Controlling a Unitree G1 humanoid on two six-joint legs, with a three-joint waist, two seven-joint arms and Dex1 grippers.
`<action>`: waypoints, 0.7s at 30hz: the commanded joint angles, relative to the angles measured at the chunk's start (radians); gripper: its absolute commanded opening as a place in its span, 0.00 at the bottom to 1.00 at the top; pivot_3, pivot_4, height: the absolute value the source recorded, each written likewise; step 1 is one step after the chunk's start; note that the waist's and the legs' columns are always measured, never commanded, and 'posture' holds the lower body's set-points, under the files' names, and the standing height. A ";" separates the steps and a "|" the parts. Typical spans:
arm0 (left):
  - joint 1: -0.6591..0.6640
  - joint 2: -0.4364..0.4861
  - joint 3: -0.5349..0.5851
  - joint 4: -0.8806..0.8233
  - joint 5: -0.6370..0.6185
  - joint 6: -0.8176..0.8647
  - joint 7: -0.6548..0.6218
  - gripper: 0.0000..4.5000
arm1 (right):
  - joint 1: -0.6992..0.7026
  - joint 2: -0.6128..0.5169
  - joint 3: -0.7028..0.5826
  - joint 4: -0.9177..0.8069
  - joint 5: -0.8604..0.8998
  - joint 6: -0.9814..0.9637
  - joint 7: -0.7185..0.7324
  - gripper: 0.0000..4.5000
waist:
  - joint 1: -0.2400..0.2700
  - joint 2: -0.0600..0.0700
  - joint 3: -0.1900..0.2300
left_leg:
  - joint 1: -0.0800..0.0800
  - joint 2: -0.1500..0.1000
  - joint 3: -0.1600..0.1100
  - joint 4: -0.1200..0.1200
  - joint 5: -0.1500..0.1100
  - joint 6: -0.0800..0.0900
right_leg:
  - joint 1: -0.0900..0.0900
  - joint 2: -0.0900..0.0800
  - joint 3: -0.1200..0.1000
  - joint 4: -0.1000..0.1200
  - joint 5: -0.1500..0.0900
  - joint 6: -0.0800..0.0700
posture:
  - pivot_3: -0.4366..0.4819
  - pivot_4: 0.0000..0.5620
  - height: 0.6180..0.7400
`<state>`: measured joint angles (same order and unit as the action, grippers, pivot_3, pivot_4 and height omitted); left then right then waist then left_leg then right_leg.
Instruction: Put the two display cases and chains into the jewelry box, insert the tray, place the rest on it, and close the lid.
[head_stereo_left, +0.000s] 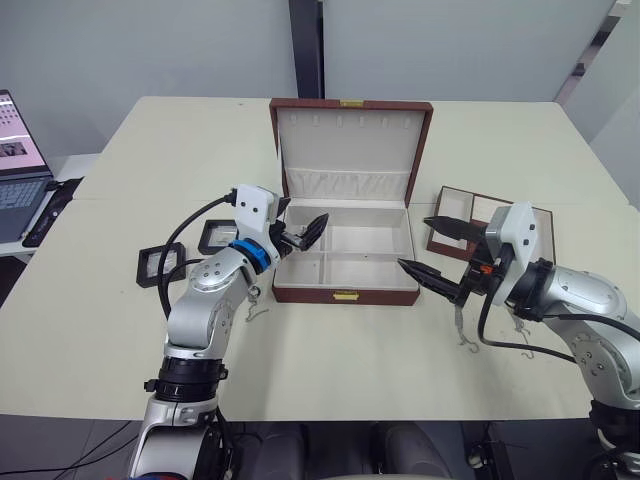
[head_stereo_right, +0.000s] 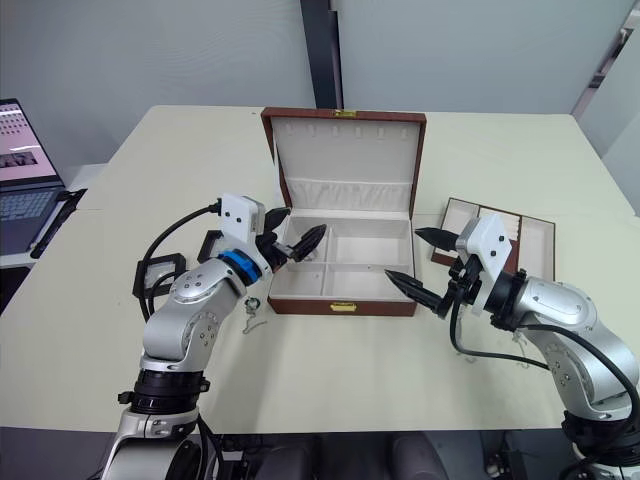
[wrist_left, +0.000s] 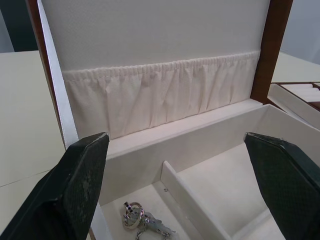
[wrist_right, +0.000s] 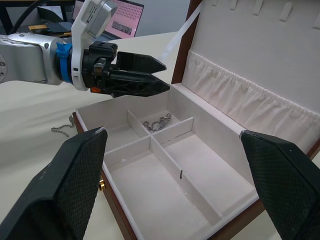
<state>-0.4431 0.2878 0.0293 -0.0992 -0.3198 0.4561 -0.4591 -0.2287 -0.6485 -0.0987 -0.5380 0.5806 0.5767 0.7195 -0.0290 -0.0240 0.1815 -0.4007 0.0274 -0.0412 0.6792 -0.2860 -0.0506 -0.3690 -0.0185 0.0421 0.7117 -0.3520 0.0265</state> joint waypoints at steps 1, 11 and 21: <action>-0.021 0.044 0.013 -0.049 -0.058 0.030 -0.079 0.99 | -0.011 -0.022 -0.046 0.010 0.012 -0.019 0.016 1.00 | 0.000 0.000 0.000 | 0.000 0.000 0.000 0.000 0.000 0.000 | 0.000 0.000 0.000 0.000 0.000 0.000 | 0.48 0.27 1.00; 0.017 0.406 0.169 -0.111 -0.346 0.248 -0.457 0.99 | 0.078 -0.183 -0.198 0.193 0.015 -0.076 0.214 1.00 | -0.002 0.000 0.000 | 0.000 0.000 0.000 -0.001 0.000 0.000 | 0.000 0.000 0.000 0.000 0.000 0.000 | 0.48 0.27 1.00; 0.270 0.701 0.379 0.008 -0.242 0.145 -0.572 0.99 | 0.148 -0.341 -0.275 0.560 -0.086 -0.217 0.415 1.00 | -0.003 0.002 0.001 | 0.002 0.001 0.001 -0.001 0.000 0.000 | 0.000 0.000 0.000 0.000 0.000 0.000 | 0.48 0.27 1.00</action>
<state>-0.1859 0.9602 0.3387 -0.1054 -0.5897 0.6471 -1.0274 -0.0815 -0.9680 -0.3392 -0.0155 0.5094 0.4035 1.1024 -0.0321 -0.0224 0.1826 -0.3991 0.0284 -0.0398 0.6781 -0.2862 -0.0501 -0.3693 -0.0182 0.0425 0.7114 -0.3521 0.0264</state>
